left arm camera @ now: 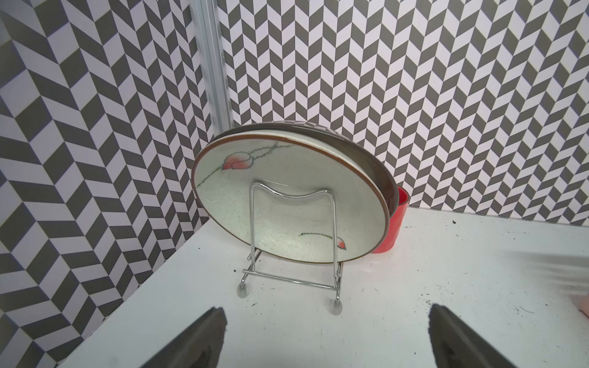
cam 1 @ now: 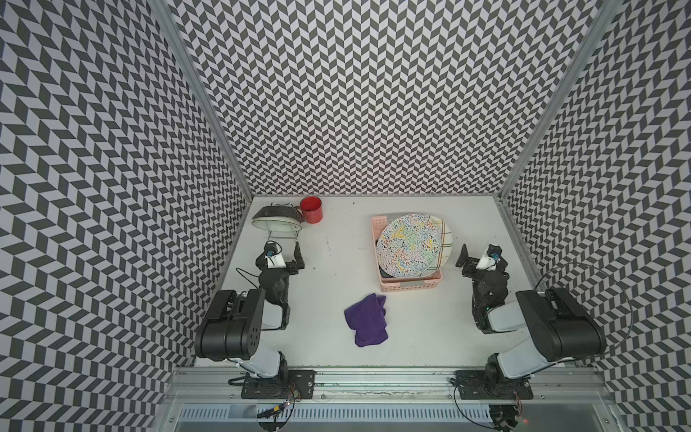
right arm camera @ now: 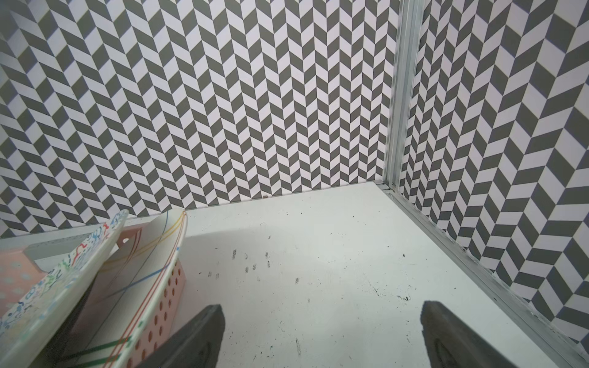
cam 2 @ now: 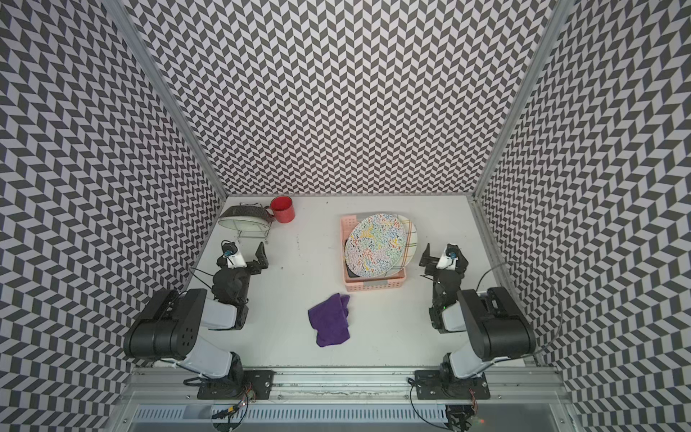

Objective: Wipe the wet plate dry
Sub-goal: Pick up the plate from the bin.

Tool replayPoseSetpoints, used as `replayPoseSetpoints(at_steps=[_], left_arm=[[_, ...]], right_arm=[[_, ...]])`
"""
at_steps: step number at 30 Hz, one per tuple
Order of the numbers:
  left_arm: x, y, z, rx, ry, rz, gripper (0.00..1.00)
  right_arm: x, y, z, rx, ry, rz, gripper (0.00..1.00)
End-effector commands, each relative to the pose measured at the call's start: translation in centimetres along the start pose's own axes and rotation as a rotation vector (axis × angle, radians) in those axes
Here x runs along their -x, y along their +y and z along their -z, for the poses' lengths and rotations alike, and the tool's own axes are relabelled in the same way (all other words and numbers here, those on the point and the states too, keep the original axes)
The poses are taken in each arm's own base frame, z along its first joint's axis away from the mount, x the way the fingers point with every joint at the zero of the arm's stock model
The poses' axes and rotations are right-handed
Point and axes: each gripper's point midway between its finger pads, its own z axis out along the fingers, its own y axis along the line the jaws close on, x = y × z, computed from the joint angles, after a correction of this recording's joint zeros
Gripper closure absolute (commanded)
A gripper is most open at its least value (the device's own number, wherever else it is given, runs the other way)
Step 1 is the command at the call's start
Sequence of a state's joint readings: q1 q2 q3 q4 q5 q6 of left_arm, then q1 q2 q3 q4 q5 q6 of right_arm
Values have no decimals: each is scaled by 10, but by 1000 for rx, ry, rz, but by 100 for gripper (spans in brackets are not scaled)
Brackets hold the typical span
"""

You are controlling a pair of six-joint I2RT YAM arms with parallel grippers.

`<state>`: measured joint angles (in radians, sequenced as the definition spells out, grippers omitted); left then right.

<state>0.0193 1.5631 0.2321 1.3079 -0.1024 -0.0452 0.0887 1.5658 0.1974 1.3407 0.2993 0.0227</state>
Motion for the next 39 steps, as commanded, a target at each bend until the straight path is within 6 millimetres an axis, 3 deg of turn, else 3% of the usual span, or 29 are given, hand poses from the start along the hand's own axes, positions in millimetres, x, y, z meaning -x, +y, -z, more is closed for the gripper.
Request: replayPoseSetpoints(at_steps=[1,15,18,20,22,24,26,27,30,33,36,39], left_arm=[[2,-6,0,-15,-7,-19,0],[2,-6,0,-14,-7,-20,0],[2,-5,-1,-5,-5,-22,0],[5,7,-2,83,0,-3,0],[21,10,-4,122,29,-1,0],[59,8,3,136,-3,177,0],[78,-12,8,36,32,404,0],[83,-32,11,-42,75,482,0],[89,-105,26,-278,206,605,0],[83,-180,46,-453,331,574,2],[72,-229,54,-545,417,538,14],[49,-254,47,-565,523,496,20]], right_arm=[[13,0,0,-6,-57,-18,0],[15,-10,7,-44,-66,-45,0],[33,-5,23,-18,-144,-31,0],[57,-14,27,-101,-172,-56,0],[88,-19,33,-126,-202,-229,0],[120,8,26,11,-97,-359,3],[136,45,31,204,15,-395,4],[135,64,34,302,88,-393,5],[132,110,43,529,278,-387,13],[122,142,43,660,475,-367,23],[98,147,25,597,574,-317,27],[78,141,7,514,612,-294,28]])
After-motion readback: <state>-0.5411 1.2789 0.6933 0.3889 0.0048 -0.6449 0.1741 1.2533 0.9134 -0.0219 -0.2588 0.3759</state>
